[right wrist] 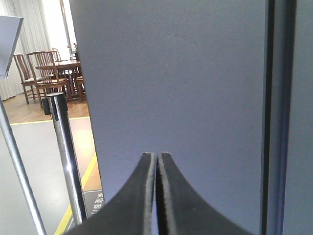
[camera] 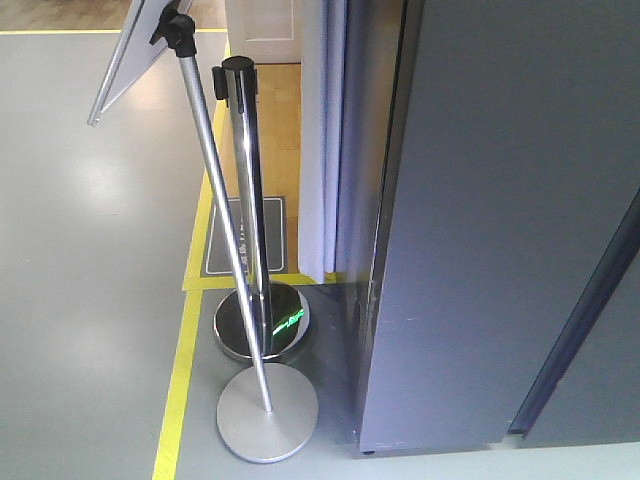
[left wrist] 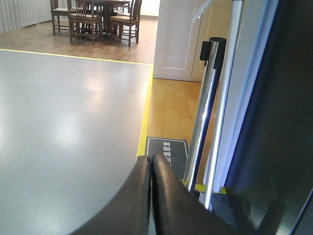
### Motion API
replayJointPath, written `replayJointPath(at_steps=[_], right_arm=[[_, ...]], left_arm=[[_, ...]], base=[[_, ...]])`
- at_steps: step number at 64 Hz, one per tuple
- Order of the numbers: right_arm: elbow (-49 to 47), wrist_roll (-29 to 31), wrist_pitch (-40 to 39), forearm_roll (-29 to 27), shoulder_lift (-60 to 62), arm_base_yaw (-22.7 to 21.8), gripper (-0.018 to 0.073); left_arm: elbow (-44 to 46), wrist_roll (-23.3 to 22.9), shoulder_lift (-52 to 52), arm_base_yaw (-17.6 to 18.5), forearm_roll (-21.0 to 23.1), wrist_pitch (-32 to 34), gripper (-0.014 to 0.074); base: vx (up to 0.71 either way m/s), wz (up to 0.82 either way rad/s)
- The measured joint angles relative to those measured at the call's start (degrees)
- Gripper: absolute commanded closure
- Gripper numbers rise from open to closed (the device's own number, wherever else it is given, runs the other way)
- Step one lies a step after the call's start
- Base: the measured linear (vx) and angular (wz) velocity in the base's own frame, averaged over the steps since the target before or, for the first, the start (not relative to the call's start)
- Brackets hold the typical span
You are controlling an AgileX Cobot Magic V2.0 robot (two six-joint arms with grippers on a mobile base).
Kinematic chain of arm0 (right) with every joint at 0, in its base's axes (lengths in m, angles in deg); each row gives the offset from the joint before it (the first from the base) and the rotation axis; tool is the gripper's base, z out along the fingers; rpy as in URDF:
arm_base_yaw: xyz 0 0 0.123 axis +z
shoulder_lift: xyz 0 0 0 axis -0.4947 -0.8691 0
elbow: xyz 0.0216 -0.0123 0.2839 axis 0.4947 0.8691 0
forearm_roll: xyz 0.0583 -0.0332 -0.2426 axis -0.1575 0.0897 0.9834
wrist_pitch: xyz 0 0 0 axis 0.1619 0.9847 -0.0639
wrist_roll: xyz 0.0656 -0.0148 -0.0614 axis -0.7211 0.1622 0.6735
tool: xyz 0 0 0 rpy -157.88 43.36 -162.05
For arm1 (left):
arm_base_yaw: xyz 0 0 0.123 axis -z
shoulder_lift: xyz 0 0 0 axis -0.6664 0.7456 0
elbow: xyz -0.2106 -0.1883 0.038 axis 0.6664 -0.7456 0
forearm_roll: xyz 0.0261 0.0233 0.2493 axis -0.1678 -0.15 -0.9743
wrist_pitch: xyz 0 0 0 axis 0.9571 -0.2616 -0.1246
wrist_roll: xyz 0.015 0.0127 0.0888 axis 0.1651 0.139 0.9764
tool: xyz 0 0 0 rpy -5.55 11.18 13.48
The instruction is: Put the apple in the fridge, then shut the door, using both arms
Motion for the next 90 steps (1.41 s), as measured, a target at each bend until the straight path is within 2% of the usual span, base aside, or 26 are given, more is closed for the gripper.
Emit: replayJointPath(at_steps=[90], right_arm=[[0.0,-0.1,0.0,0.0,0.0,0.0,0.0561]], left_arm=[[0.0,0.0,0.0,0.0,0.0,0.0,0.0603]], base=[[0.0,0.0]])
